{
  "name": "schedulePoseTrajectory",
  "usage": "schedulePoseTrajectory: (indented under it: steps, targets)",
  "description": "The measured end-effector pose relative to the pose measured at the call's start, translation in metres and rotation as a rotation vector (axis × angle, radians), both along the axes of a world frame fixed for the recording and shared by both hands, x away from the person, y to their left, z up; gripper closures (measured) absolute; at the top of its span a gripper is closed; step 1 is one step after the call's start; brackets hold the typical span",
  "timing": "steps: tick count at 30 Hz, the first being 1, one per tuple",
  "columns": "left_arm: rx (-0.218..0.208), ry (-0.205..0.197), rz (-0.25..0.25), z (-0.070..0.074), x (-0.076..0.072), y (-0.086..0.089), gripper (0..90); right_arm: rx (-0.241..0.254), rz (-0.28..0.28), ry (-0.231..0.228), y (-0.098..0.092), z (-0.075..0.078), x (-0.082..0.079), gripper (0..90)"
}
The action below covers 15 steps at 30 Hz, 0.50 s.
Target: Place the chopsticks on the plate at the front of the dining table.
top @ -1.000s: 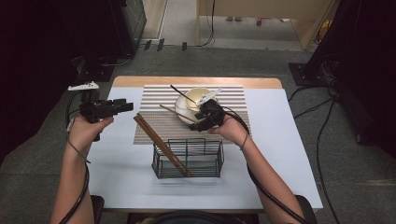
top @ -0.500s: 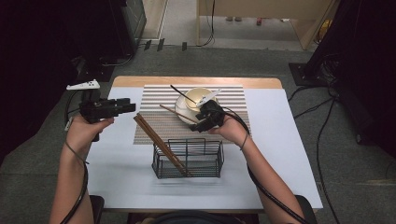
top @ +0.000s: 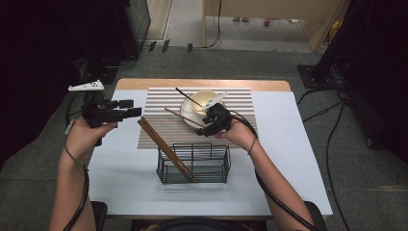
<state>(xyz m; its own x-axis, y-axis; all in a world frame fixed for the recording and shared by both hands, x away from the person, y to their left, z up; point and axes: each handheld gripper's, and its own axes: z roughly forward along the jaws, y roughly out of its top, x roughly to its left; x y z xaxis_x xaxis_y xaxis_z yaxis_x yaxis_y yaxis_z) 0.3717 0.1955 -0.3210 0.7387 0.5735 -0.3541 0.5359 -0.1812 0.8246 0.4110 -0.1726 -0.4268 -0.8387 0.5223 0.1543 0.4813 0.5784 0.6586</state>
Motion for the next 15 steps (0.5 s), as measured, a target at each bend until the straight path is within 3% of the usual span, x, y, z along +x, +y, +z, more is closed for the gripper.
schedulePoseTrajectory:
  steps: [7,11,15]
  targets:
    - [0.001,-0.039,-0.024,0.0043,-0.0057,-0.0031,42.6,-0.004,0.0,0.002,0.0003,-0.0011,0.0001,38.0]
    - [0.007,-0.024,-0.038,0.0053,-0.0061,-0.0046,46.9,-0.005,-0.001,0.002,0.0,-0.0018,0.0005,38.0]
    - [-0.017,-0.011,-0.028,0.0062,-0.0068,-0.0026,49.5,-0.006,-0.002,0.003,-0.0006,-0.0017,0.0006,38.0]
